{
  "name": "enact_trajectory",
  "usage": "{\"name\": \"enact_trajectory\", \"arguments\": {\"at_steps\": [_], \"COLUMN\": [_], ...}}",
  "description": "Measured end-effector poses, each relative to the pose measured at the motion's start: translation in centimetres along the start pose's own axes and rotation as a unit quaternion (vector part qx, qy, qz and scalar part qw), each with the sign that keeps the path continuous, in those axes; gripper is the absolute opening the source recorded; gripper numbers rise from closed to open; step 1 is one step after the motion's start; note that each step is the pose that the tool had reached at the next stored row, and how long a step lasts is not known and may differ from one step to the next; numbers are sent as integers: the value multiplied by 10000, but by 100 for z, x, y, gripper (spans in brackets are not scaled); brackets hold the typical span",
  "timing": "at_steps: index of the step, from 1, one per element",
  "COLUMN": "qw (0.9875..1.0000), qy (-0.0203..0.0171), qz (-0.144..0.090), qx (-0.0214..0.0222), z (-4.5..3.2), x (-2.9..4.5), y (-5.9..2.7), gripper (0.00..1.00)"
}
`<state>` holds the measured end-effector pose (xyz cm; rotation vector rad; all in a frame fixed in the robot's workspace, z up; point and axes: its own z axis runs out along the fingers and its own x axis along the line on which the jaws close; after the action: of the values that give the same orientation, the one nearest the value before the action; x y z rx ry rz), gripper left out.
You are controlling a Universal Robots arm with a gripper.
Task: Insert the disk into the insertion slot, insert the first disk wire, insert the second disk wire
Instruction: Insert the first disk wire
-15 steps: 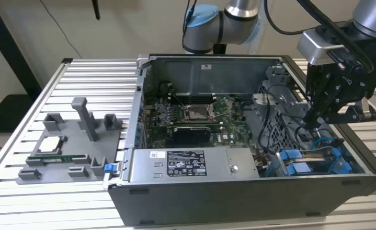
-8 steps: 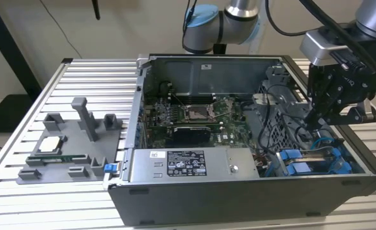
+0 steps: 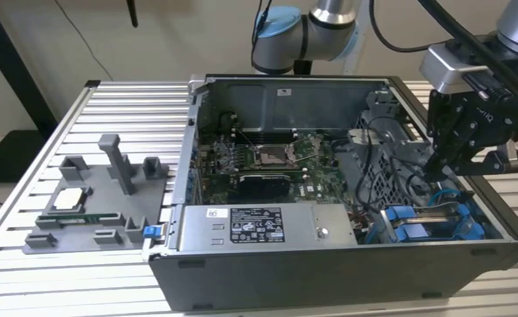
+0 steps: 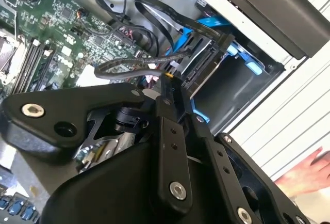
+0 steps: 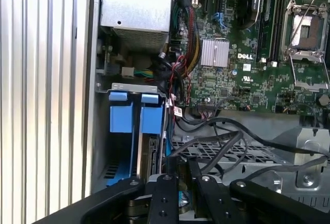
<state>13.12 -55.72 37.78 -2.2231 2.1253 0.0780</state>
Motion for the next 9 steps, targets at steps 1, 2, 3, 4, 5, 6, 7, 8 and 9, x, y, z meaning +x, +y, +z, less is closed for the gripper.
{"name": "enact_trajectory", "arguments": {"at_steps": [1, 2, 3, 4, 5, 6, 7, 8, 9], "qw": [10000, 10000, 10000, 10000, 10000, 10000, 10000, 10000, 10000], "qy": [1, 3, 4, 4, 4, 4, 4, 3, 3], "qz": [1, 2, 3, 4, 4, 5, 5, 6, 6], "qx": [-12, -25, -36, -48, -57, -65, -68, -69, -69], "z": [2, 4, 5, 7, 9, 10, 12, 13, 13], "x": [10, 23, 35, 52, 68, 85, 98, 105, 105], "y": [-8, -15, -21, -29, -35, -41, -45, -45, -45], "gripper": [0, 0, 0, 0, 0, 0, 0, 0, 0]}}
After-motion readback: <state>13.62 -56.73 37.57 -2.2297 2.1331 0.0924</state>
